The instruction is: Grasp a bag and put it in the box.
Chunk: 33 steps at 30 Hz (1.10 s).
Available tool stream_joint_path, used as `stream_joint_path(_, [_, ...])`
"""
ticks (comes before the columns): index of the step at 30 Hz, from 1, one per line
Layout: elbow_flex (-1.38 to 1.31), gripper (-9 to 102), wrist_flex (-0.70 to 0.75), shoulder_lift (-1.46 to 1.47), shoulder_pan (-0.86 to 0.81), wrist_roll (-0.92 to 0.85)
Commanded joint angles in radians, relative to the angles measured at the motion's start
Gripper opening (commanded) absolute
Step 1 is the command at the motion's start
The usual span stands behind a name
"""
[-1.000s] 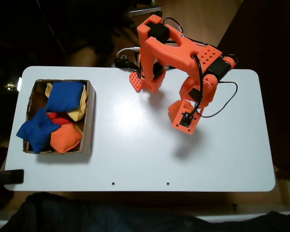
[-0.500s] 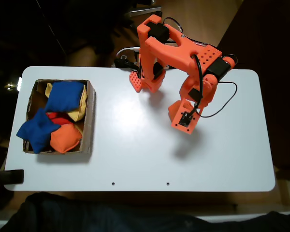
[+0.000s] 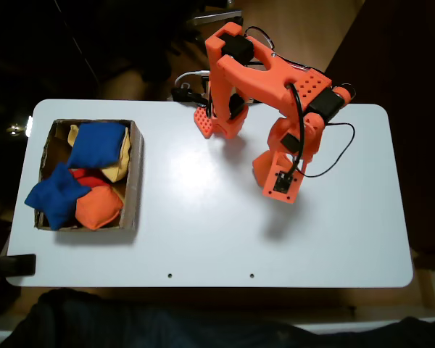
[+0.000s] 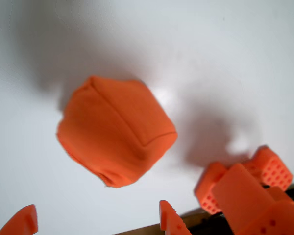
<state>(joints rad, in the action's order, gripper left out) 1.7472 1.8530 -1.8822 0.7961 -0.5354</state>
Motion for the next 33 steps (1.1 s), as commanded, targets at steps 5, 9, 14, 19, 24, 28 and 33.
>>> stream_joint_path(5, [0.015, 51, 0.017, -0.005, -0.011, -0.026])
stream_joint_path(9, [0.028, 53, 0.017, 0.002, -0.012, -0.031])
stream_joint_path(14, [0.028, 54, 0.009, 0.006, 0.008, 0.057])
stream_joint_path(19, [0.025, 54, -0.005, 0.025, 0.020, 0.127])
stream_joint_path(24, [0.029, 54, -0.011, 0.029, 0.025, 0.074])
stream_joint_path(28, [0.031, 54, -0.011, 0.028, 0.021, 0.046])
stream_joint_path(33, [0.032, 54, -0.003, 0.026, 0.023, 0.029])
